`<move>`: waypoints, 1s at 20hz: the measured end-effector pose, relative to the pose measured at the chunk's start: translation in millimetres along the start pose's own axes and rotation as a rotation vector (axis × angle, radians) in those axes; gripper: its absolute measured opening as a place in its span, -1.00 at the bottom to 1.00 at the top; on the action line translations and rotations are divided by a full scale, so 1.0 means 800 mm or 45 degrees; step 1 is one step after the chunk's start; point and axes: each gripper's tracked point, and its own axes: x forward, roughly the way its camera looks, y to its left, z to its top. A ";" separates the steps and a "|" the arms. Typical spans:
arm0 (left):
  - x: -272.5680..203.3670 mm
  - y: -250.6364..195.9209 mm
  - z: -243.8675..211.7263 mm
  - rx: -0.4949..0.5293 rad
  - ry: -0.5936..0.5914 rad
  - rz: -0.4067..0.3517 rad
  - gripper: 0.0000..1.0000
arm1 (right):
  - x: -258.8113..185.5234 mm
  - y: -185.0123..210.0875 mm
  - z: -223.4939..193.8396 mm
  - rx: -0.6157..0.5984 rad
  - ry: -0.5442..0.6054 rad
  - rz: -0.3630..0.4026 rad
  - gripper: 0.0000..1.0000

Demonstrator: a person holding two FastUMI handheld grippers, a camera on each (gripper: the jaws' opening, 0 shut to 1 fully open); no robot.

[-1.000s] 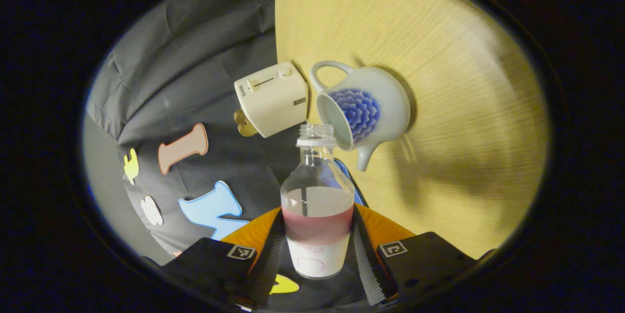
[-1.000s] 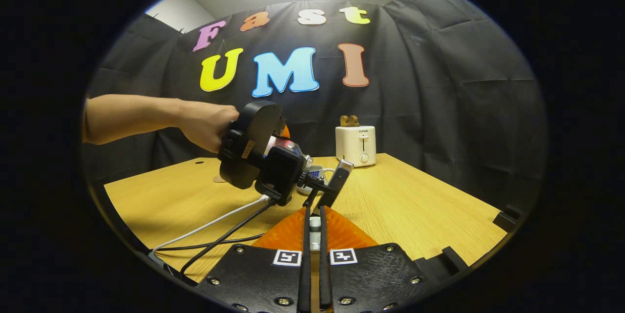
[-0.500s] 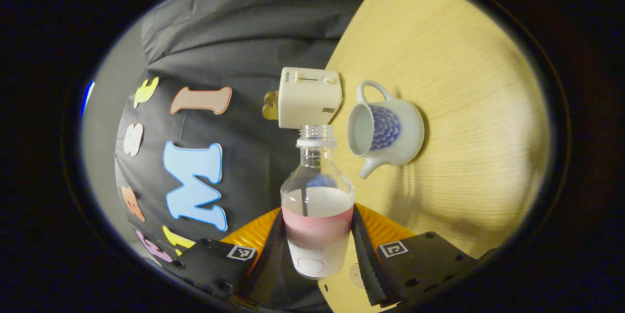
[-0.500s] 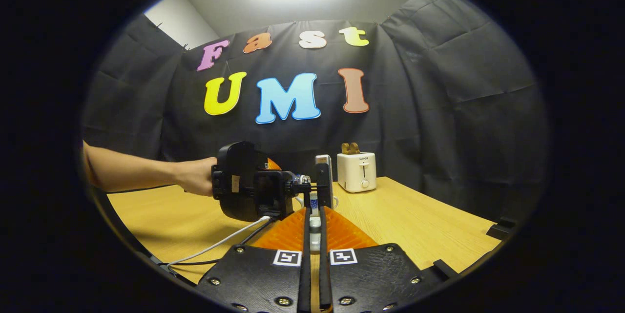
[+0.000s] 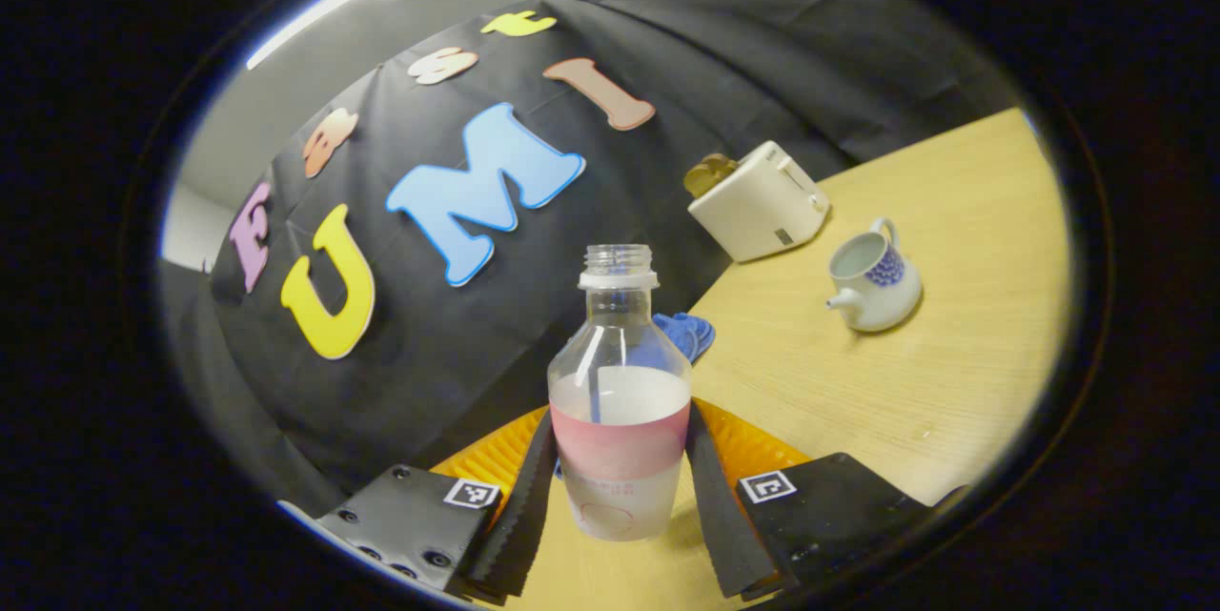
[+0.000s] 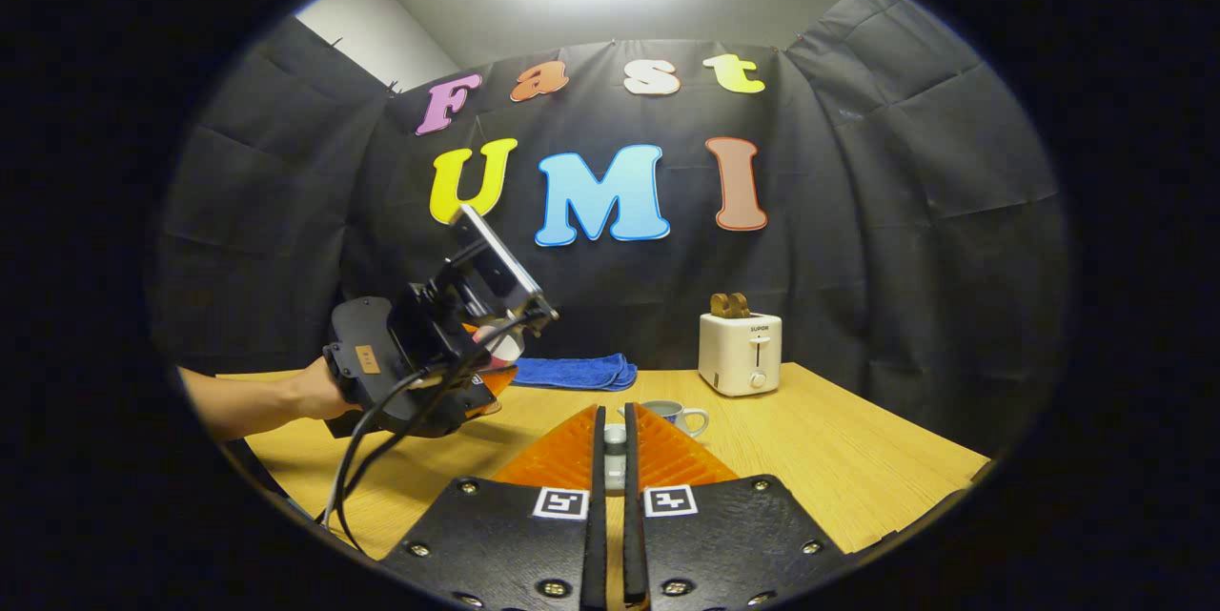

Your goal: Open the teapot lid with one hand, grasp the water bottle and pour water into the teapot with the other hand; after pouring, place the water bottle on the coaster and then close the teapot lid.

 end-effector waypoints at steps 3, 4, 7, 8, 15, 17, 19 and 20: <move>0.020 0.030 -0.023 -0.252 -0.007 0.045 0.67 | 0.013 0.004 -0.007 0.008 0.025 0.020 -0.87; 0.026 0.037 -0.033 -0.313 -0.002 0.053 0.67 | 0.016 0.004 -0.009 0.004 0.029 0.021 -0.87; 0.042 0.062 -0.057 -0.522 -0.005 0.100 0.66 | 0.024 0.005 -0.021 0.008 0.055 0.028 -0.87; 0.046 0.073 -0.062 -0.606 -0.005 0.107 0.66 | 0.027 0.004 -0.024 0.011 0.061 0.027 -0.87; 0.090 0.097 -0.097 -0.837 0.018 0.113 0.66 | 0.033 -0.011 -0.041 0.025 0.105 -0.003 -0.87; 0.104 0.092 -0.100 -0.814 0.028 0.115 0.65 | 0.034 -0.014 -0.044 0.039 0.114 -0.009 -0.87; 0.116 0.085 -0.100 -0.830 0.030 0.105 0.65 | 0.033 -0.017 -0.043 0.033 0.112 -0.016 -0.87; 0.121 0.083 -0.105 -0.839 0.034 0.109 0.66 | 0.032 -0.019 -0.042 0.029 0.108 -0.020 -0.87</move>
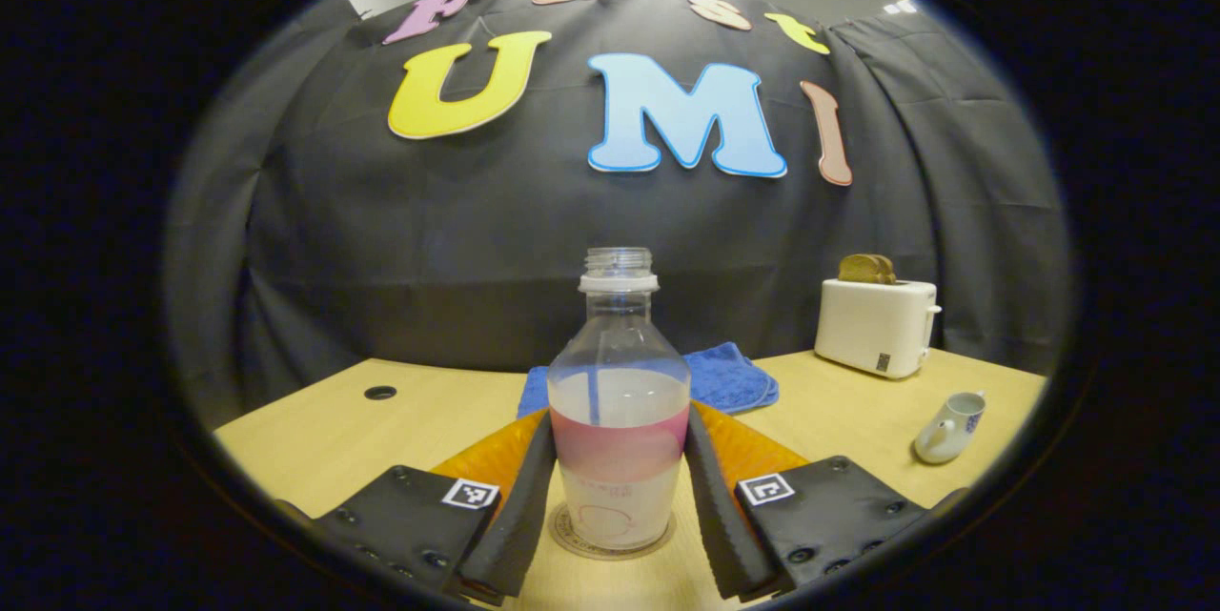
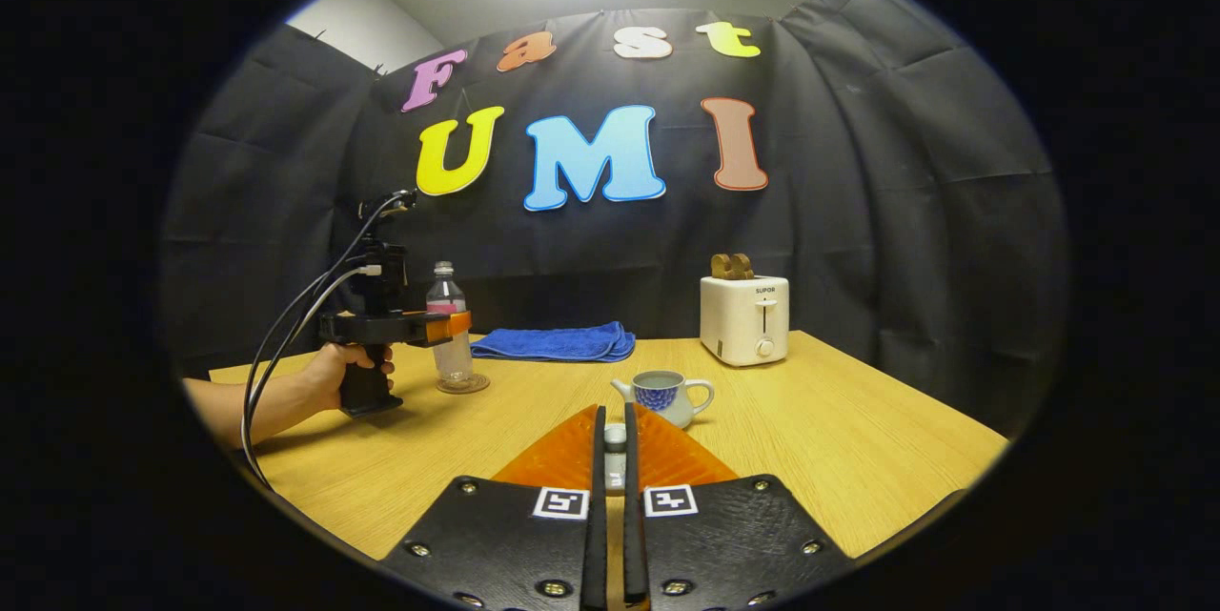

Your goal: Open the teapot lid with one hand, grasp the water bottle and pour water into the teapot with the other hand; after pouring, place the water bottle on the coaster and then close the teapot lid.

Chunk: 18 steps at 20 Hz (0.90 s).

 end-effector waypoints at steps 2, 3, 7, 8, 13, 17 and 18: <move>0.009 0.007 -0.013 -0.004 0.024 0.030 0.65 | -0.001 -0.004 0.000 -0.001 -0.004 -0.008 -0.87; 0.011 0.009 -0.017 -0.011 0.035 0.036 0.66 | -0.001 -0.005 0.001 -0.001 -0.005 -0.012 -0.87; 0.011 0.014 -0.018 -0.011 0.024 0.057 0.67 | 0.001 -0.005 -0.004 0.000 0.010 -0.009 -0.87; 0.013 0.016 -0.019 0.005 0.027 0.066 0.67 | 0.000 -0.005 -0.004 -0.003 0.012 -0.010 -0.87; 0.009 0.009 -0.007 -0.051 -0.009 0.034 0.92 | 0.000 -0.006 -0.005 -0.013 0.015 -0.019 -0.87; -0.004 0.013 0.002 -0.060 -0.024 0.048 0.99 | -0.002 -0.005 -0.003 -0.008 0.014 -0.017 -0.87; -0.008 0.013 0.005 -0.056 -0.032 0.049 0.99 | -0.003 -0.004 -0.002 -0.007 0.013 -0.017 -0.87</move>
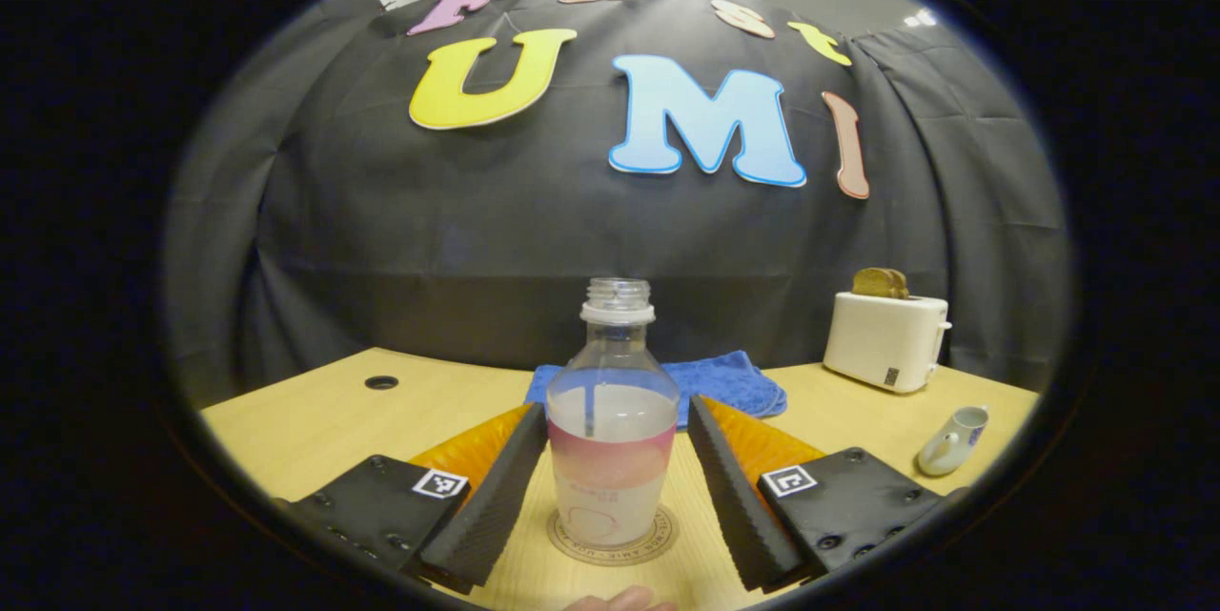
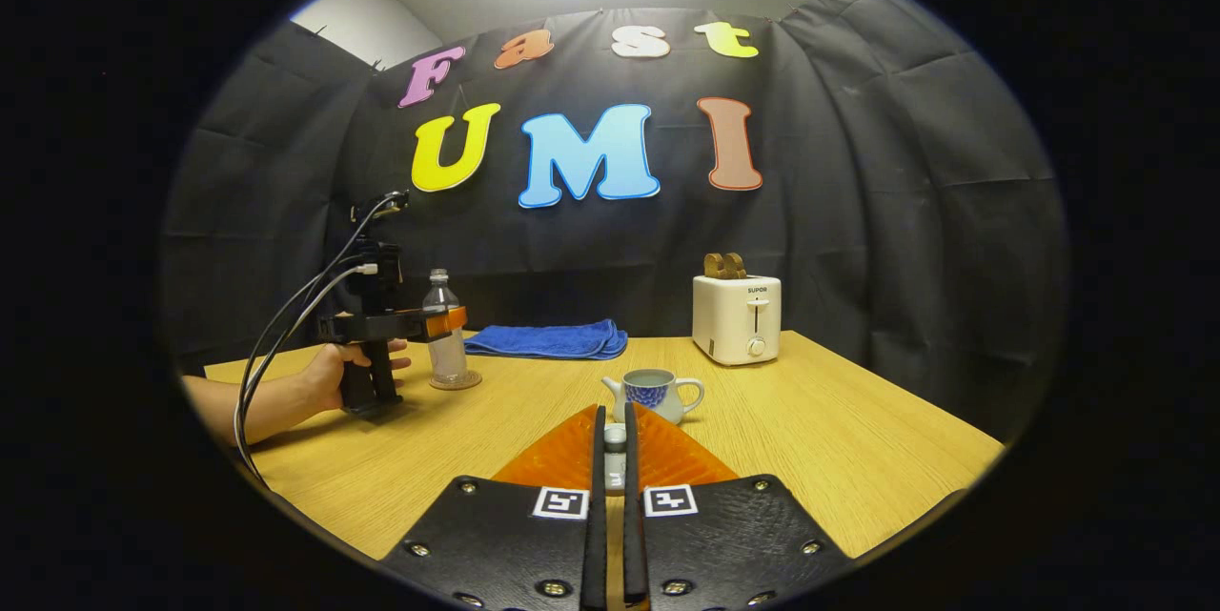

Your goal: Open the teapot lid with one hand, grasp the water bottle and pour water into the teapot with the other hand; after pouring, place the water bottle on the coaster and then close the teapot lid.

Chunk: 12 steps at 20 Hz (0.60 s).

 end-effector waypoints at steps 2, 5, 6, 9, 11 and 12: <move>-0.009 0.000 0.004 0.012 -0.014 0.007 0.99 | -0.001 0.001 0.002 -0.006 -0.002 0.001 -0.87; -0.028 -0.007 0.002 0.031 -0.009 -0.007 0.99 | -0.005 0.003 0.005 -0.009 -0.009 0.002 -0.87; -0.034 -0.005 0.000 0.044 -0.004 0.004 0.99 | -0.006 0.003 0.006 -0.010 -0.013 0.001 -0.87; -0.071 -0.005 0.001 0.041 -0.006 0.020 0.99 | -0.003 0.000 0.013 0.002 -0.030 -0.010 -0.87; -0.106 -0.013 -0.003 0.014 0.004 0.006 0.99 | 0.010 -0.004 0.023 0.029 -0.045 -0.008 -0.87; -0.125 -0.025 -0.003 -0.002 -0.005 -0.020 1.00 | 0.019 -0.002 0.030 0.048 -0.057 0.003 -0.87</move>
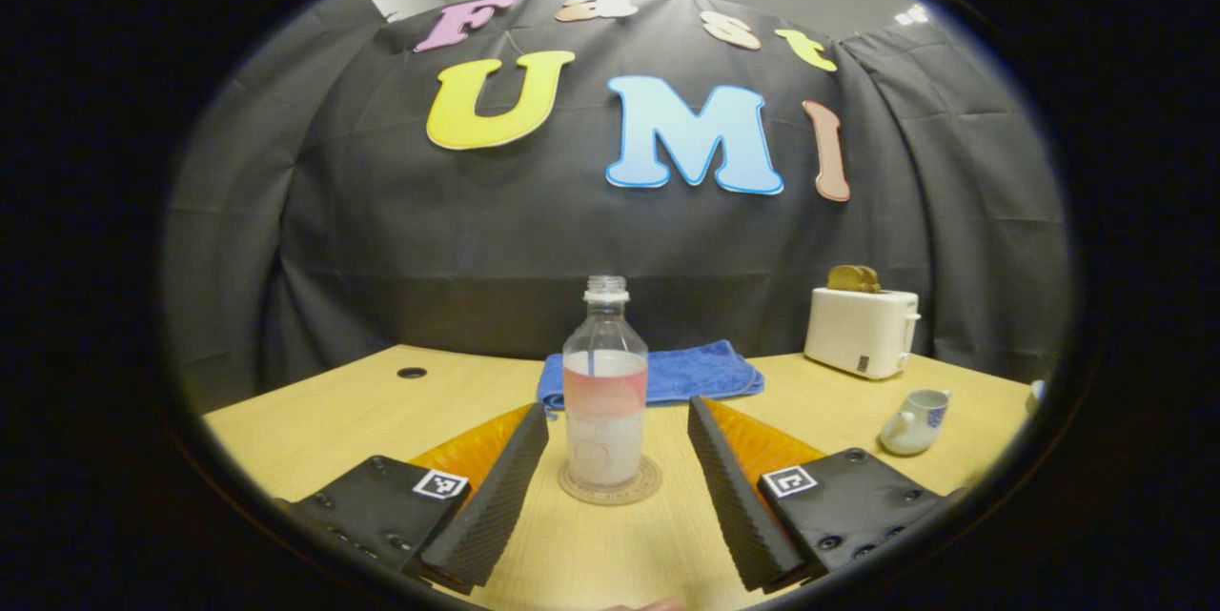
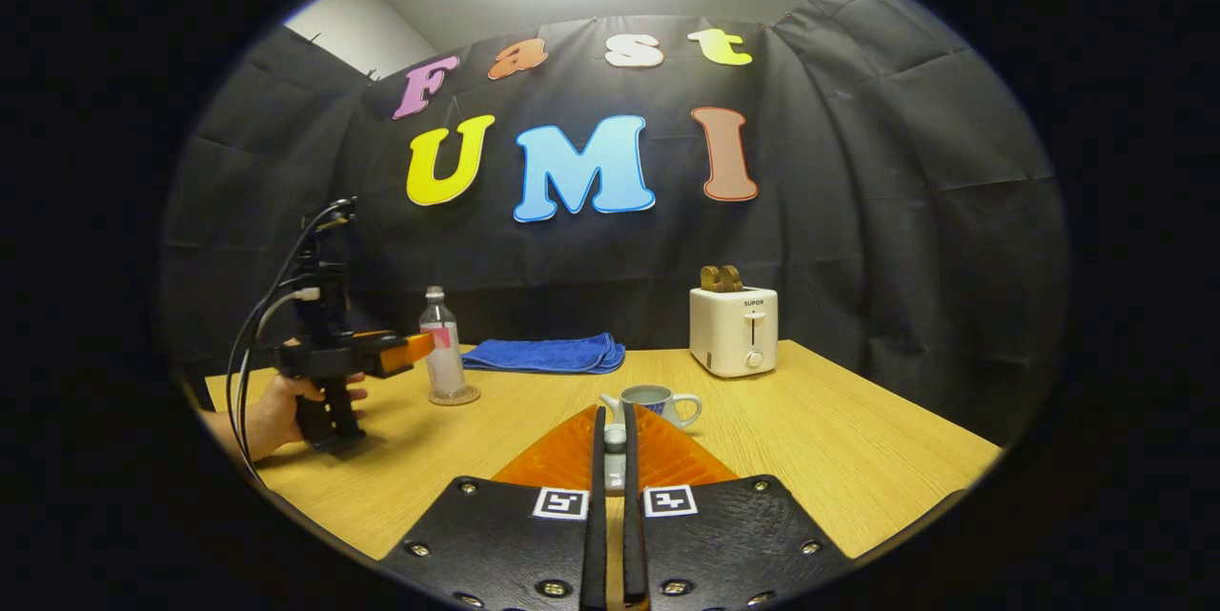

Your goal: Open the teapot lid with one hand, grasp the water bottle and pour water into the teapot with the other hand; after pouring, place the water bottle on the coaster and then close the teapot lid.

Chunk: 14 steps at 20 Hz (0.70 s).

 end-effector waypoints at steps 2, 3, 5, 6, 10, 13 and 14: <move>-0.032 -0.021 0.003 -0.023 -0.022 -0.049 1.00 | 0.025 0.000 0.018 0.017 -0.043 0.007 -0.87; -0.045 -0.031 0.003 -0.031 -0.026 -0.067 0.99 | 0.042 -0.005 0.023 0.003 -0.055 -0.008 -0.87; -0.068 -0.048 0.004 -0.035 -0.032 -0.103 1.00 | 0.070 -0.016 0.020 -0.022 -0.041 -0.052 -0.86; -0.077 -0.052 0.006 -0.038 -0.037 -0.112 1.00 | 0.083 -0.017 0.018 -0.015 -0.035 -0.061 -0.87; -0.101 -0.055 0.006 -0.042 -0.054 -0.119 0.99 | 0.131 -0.034 0.004 0.017 -0.003 -0.113 -0.87; -0.107 -0.054 0.001 -0.023 -0.050 -0.104 0.99 | 0.166 -0.047 -0.010 -0.037 0.030 -0.156 -0.87; -0.109 -0.050 0.001 -0.016 -0.059 -0.092 0.99 | 0.176 -0.048 -0.014 -0.070 0.040 -0.162 -0.87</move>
